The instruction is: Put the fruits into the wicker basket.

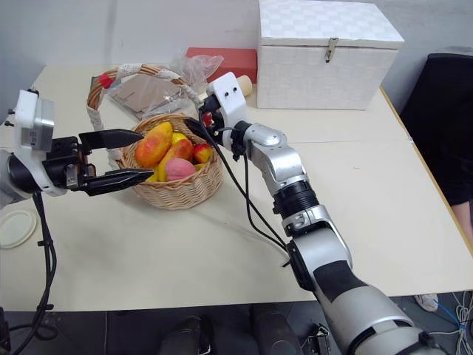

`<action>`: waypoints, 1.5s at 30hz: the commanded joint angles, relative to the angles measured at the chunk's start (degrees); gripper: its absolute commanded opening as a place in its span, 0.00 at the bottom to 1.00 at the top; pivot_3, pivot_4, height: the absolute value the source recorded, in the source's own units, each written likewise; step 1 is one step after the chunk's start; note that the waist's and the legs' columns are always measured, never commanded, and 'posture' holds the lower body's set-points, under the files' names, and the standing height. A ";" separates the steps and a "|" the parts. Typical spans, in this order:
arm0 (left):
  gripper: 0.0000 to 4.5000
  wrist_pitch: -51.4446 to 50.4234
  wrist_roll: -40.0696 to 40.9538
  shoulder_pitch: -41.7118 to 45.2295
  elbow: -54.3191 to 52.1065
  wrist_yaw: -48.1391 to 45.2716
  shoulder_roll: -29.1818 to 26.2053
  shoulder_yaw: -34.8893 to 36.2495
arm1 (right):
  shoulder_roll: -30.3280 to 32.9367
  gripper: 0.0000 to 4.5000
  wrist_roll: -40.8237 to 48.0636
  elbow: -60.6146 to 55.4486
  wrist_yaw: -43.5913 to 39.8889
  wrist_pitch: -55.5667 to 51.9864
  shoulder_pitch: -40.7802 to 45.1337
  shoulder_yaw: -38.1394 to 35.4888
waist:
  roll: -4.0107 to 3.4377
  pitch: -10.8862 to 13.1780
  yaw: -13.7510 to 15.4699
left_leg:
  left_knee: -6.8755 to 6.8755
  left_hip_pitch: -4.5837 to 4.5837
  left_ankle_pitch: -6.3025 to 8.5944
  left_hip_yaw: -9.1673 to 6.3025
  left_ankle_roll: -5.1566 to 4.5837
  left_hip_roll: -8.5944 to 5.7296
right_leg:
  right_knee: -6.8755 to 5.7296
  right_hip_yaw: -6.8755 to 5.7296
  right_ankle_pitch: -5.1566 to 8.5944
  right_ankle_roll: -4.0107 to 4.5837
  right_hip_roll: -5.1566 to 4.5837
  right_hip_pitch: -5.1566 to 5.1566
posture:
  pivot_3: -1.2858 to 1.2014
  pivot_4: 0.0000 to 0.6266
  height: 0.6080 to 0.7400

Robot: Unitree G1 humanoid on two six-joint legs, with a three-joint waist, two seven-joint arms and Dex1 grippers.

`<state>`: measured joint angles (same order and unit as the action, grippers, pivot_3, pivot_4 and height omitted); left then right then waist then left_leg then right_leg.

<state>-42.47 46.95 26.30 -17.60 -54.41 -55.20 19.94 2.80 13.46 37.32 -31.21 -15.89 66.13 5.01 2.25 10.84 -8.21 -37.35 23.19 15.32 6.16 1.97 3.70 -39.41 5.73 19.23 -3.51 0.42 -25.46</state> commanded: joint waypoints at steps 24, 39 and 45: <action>0.94 0.27 2.93 10.64 -0.58 1.41 11.98 -9.80 | 32.13 0.07 11.11 -47.53 -2.34 -11.97 -35.03 -30.29 | -0.02 0.01 3.46 | -0.13 0.00 -0.01 -0.07 0.00 -0.07 | 0.01 -0.02 0.00 -0.01 0.04 0.09 | 0.52 0.24 1.00; 0.94 3.51 -2.22 16.08 8.57 -4.76 14.04 -14.20 | 37.48 0.56 15.35 -47.02 -2.21 -10.21 -55.43 -46.09 | -0.07 0.02 3.28 | 0.03 -0.37 -0.07 0.05 0.10 -0.05 | -0.07 0.52 -0.03 -0.06 0.35 0.16 | 0.52 0.24 1.00; 0.94 4.51 -3.94 17.38 12.37 -7.67 13.58 -14.51 | 48.02 1.00 23.04 -46.83 -15.40 -18.43 -70.03 -60.43 | -0.09 0.05 3.90 | 0.07 -0.77 0.02 -0.02 -0.01 -0.14 | 0.22 0.50 0.01 -0.19 0.30 0.77 | 0.52 0.24 1.00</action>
<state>-39.53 43.62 42.33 -5.43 -60.72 -40.95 4.74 47.72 32.97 -8.86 -41.28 -31.62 -1.87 -49.05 2.15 10.89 -4.31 -37.21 22.14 15.39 6.06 1.95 3.57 -38.97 6.18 19.22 -3.72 0.75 -24.31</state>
